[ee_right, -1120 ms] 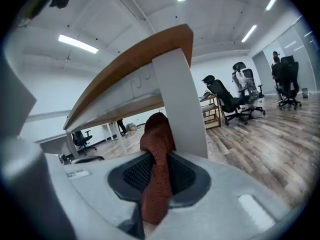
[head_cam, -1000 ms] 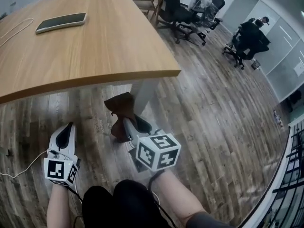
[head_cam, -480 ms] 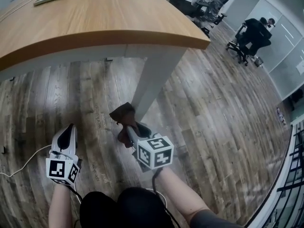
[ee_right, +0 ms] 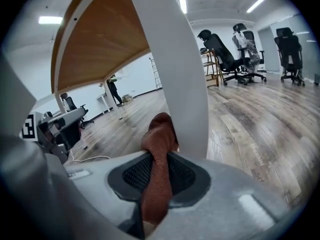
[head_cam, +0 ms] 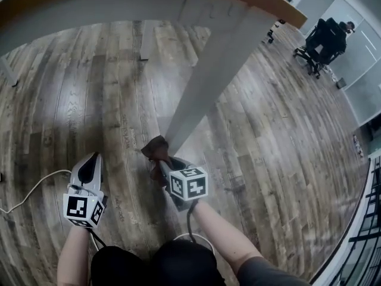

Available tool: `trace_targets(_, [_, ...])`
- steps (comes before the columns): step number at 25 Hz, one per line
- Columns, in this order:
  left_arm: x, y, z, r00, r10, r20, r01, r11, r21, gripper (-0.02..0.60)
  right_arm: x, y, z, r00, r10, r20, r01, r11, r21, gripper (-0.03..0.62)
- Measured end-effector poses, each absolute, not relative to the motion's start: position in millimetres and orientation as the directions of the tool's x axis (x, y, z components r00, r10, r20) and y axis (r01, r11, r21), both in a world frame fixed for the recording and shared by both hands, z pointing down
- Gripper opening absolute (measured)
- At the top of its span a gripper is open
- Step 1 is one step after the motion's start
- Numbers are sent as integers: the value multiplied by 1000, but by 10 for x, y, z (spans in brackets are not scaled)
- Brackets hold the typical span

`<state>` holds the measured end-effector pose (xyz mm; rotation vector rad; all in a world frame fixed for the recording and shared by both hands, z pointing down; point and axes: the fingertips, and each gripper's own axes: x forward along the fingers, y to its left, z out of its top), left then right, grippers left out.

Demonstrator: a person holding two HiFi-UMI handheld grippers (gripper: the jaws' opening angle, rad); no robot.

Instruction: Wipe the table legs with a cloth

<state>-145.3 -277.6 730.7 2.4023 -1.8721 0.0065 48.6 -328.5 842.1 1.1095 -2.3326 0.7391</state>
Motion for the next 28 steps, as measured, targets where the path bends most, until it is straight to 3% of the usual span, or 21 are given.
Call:
trace_targets(7, [-1250, -2774, 7708, 290, -950, 112, -956, -284, 67, 18, 535, -3345, 9040, -523, -526, 670, -827, 505, -249, 66])
trace_targets(17, [-1325, -2807, 8086, 254, -951, 176, -964, -235, 121, 20, 516, -3215, 9440, -509, -460, 727, -815, 530, -234, 66])
trace_targets(23, [-1603, -2902, 7714, 177, -974, 144, -979, -159, 128, 18, 594, -2858, 8728, -639, -466, 611, -691, 697, -190, 66])
trace_targets(28, [-1591, -3060, 7158, 189, -978, 89, -980, -183, 72, 20, 843, -2838, 7705, -696, -561, 448, -683, 710, -172, 66])
